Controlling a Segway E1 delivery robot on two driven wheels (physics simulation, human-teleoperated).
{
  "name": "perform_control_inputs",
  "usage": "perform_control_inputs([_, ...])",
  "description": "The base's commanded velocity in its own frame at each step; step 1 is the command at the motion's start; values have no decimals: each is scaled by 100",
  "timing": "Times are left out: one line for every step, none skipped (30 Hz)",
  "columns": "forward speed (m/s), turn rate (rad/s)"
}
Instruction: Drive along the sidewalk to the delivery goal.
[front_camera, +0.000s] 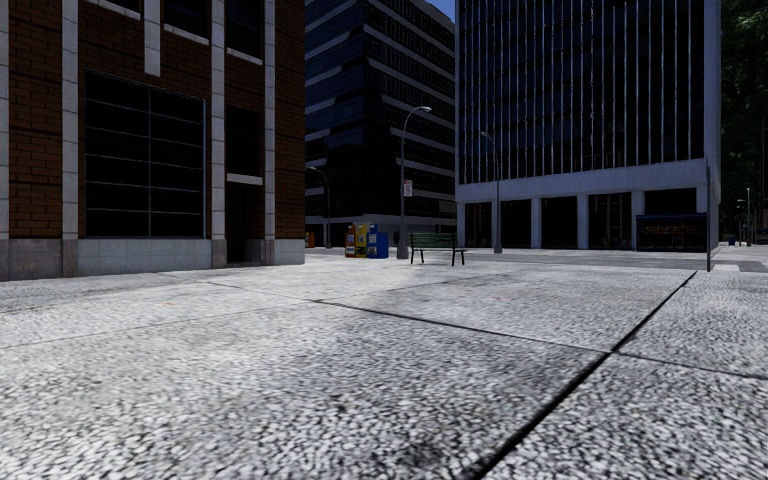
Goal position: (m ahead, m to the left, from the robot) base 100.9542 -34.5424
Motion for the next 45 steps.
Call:
perform_control_inputs([0, 0])
perform_control_inputs([0, 0])
perform_control_inputs([0, 0])
perform_control_inputs([0, 0])
perform_control_inputs([0, 0])
perform_control_inputs([0, 0])
perform_control_inputs([0, 0])
perform_control_inputs([0, 0])
perform_control_inputs([0, 0])
perform_control_inputs([0, 0])
perform_control_inputs([0, 0])
perform_control_inputs([0, 0])
perform_control_inputs([0, 0])
perform_control_inputs([0, 0])
perform_control_inputs([0, 0])
perform_control_inputs([0, 0])
perform_control_inputs([0, 0])
perform_control_inputs([0, 0])
perform_control_inputs([0, 0])
perform_control_inputs([0, 0])
perform_control_inputs([0, 0])
perform_control_inputs([0, 0])
perform_control_inputs([0, 0])
perform_control_inputs([0, 0])
perform_control_inputs([0, 0])
perform_control_inputs([0, 0])
perform_control_inputs([0, 0])
perform_control_inputs([0, 0])
perform_control_inputs([0, 0])
perform_control_inputs([0, 0])
perform_control_inputs([8, 0])
perform_control_inputs([13, 0])
perform_control_inputs([13, 0])
perform_control_inputs([87, 0])
perform_control_inputs([200, 0])
perform_control_inputs([200, 0])
perform_control_inputs([200, 0])
perform_control_inputs([200, 0])
perform_control_inputs([200, 0])
perform_control_inputs([200, 0])
perform_control_inputs([200, 0])
perform_control_inputs([200, 0])
perform_control_inputs([200, 0])
perform_control_inputs([200, 0])
perform_control_inputs([200, 0])
